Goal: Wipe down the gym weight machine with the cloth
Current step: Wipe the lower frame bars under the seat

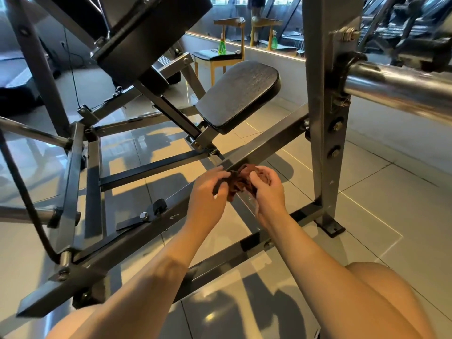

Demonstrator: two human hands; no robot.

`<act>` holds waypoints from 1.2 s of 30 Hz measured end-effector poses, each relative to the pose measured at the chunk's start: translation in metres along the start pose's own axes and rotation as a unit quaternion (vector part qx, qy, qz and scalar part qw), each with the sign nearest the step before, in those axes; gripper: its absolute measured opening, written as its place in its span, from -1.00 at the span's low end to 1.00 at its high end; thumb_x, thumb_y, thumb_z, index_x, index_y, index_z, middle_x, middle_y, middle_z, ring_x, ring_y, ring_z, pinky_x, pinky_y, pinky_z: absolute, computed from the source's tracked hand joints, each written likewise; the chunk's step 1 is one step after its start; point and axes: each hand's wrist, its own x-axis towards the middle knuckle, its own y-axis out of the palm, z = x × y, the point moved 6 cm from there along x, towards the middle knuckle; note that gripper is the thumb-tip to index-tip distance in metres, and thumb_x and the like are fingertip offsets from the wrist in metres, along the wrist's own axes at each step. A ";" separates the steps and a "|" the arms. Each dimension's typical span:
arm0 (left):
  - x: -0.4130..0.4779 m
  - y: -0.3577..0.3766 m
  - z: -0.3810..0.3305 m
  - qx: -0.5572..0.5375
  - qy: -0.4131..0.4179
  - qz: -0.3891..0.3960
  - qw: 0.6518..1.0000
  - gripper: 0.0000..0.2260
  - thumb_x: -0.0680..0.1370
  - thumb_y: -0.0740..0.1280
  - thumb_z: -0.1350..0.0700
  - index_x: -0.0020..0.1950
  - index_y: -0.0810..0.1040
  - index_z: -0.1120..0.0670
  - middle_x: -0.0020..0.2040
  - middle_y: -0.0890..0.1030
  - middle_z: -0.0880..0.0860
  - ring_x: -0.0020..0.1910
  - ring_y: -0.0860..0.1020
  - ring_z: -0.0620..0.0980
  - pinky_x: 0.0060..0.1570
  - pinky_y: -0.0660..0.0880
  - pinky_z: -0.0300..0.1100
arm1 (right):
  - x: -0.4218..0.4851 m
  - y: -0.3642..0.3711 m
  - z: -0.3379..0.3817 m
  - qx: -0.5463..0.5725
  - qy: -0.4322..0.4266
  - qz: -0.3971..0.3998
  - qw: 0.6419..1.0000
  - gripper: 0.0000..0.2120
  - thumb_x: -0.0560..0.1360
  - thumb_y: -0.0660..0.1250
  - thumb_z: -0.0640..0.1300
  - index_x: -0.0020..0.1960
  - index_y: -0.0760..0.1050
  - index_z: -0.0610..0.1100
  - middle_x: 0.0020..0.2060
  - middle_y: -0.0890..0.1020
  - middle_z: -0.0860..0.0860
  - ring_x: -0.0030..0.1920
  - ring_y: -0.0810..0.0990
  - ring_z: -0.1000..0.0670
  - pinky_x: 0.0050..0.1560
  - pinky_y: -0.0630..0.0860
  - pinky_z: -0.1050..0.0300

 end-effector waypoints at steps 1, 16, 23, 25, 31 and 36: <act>0.001 -0.003 0.006 0.032 0.000 -0.008 0.999 -0.71 0.68 0.25 0.16 0.39 0.52 -0.02 0.39 0.49 -0.06 0.39 0.35 -0.11 0.37 0.20 -0.28 | 0.006 0.000 0.000 0.010 -0.009 -0.024 1.000 -0.83 0.63 0.31 -0.24 0.16 0.56 -0.03 0.10 0.66 -0.08 0.12 0.67 -0.08 0.04 0.68 0.06; -0.005 0.001 0.041 0.067 0.009 0.064 0.996 -0.61 0.71 0.10 0.01 0.55 0.35 -0.01 0.56 0.32 -0.07 0.57 0.17 -0.06 0.56 0.09 -0.04 | 0.017 0.020 0.001 -0.193 -0.147 -0.023 0.970 -0.80 0.59 0.37 -0.25 0.08 0.57 0.04 0.10 0.49 0.11 0.06 0.50 0.18 -0.09 0.46 0.43; -0.006 0.008 0.041 0.049 -0.019 0.043 0.998 -0.62 0.72 0.11 0.01 0.55 0.35 -0.04 0.57 0.30 -0.11 0.58 0.13 -0.09 0.53 0.02 -0.13 | 0.001 0.039 -0.003 -0.238 -0.209 0.019 0.948 -0.78 0.55 0.41 -0.32 0.06 0.57 -0.02 0.12 0.52 0.02 0.07 0.51 0.36 -0.01 0.41 0.57; -0.006 0.008 0.041 0.042 -0.025 0.038 0.998 -0.62 0.72 0.11 0.01 0.55 0.35 -0.05 0.56 0.31 -0.11 0.57 0.15 -0.09 0.55 0.06 -0.10 | -0.002 0.042 -0.007 -0.264 -0.208 0.073 0.939 -0.80 0.54 0.43 -0.29 0.08 0.60 -0.03 0.11 0.53 0.02 0.05 0.51 0.34 0.00 0.42 0.57; -0.005 0.003 0.045 0.059 -0.005 0.069 0.996 -0.60 0.72 0.08 -0.01 0.57 0.31 -0.05 0.58 0.28 -0.12 0.59 0.13 -0.09 0.55 0.04 -0.10 | 0.031 0.010 0.020 -0.214 -0.166 -0.081 0.959 -0.83 0.59 0.38 -0.25 0.09 0.57 0.00 0.14 0.49 0.05 0.18 0.51 0.06 0.16 0.51 0.30; -0.006 0.007 0.042 0.041 -0.026 0.050 0.998 -0.61 0.72 0.10 0.01 0.56 0.32 -0.05 0.57 0.29 -0.12 0.58 0.13 -0.11 0.50 0.00 -0.19 | 0.014 0.031 -0.005 -0.252 -0.195 -0.009 0.948 -0.76 0.54 0.40 -0.33 0.07 0.58 -0.01 0.13 0.53 0.04 0.16 0.56 0.06 0.23 0.54 0.23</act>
